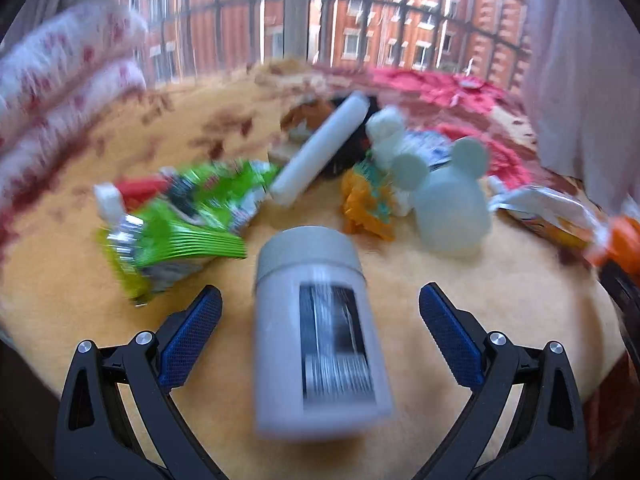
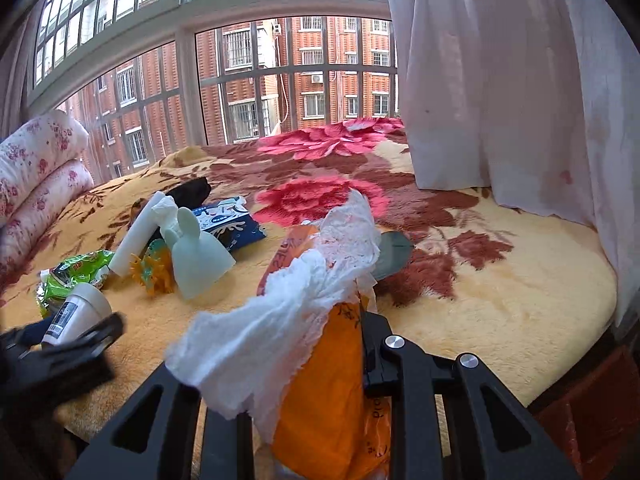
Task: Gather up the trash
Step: 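Grasp the orange bag with the right gripper while the left grasps the white container, then carry both items down to the orange bucket and open both grippers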
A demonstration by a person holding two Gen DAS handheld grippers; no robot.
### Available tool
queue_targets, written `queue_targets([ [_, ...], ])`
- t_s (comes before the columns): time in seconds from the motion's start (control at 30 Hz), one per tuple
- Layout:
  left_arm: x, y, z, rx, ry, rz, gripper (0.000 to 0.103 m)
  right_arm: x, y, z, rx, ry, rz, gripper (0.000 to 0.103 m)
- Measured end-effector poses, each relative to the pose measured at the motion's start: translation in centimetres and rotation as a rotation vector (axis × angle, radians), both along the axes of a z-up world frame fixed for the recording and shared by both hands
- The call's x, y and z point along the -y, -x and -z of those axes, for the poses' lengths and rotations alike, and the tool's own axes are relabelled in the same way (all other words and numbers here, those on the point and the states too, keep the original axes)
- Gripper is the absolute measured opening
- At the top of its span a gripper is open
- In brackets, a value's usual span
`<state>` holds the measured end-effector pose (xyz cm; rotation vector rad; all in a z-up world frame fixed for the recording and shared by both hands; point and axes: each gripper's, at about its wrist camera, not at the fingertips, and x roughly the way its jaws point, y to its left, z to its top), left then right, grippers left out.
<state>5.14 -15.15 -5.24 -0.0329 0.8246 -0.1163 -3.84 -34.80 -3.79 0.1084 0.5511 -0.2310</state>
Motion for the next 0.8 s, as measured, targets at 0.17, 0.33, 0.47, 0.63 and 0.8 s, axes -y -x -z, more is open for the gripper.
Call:
queue_targets([
  [0.17, -1.1, -1.1, 0.9, 0.034, -0.047, -0.018, 0.047, 0.0, 0.2, 0.5, 0.002, -0.009, -0.010, 0.025],
  [0.33, -1.7, 0.4, 0.4, 0.086, -0.058, -0.001, 0.047, -0.6, -0.1, 1.1, -0.012, -0.025, -0.023, 0.025],
  [0.47, -2.1, 2.9, -1.8, 0.146, -0.041, 0.052, 0.047, -1.7, 0.1, 0.3, -0.006, -0.013, -0.043, 0.025],
  [0.63, -3.5, 6.8, -6.0, 0.230, -0.032, 0.087, 0.047, -3.9, 1.2, -2.9, 0.044, 0.020, -0.074, 0.025],
  [0.8, -5.4, 10.4, -9.0, 0.295, -0.042, 0.120, 0.047, -6.8, 3.4, -6.1, 0.102, 0.066, -0.122, 0.025],
])
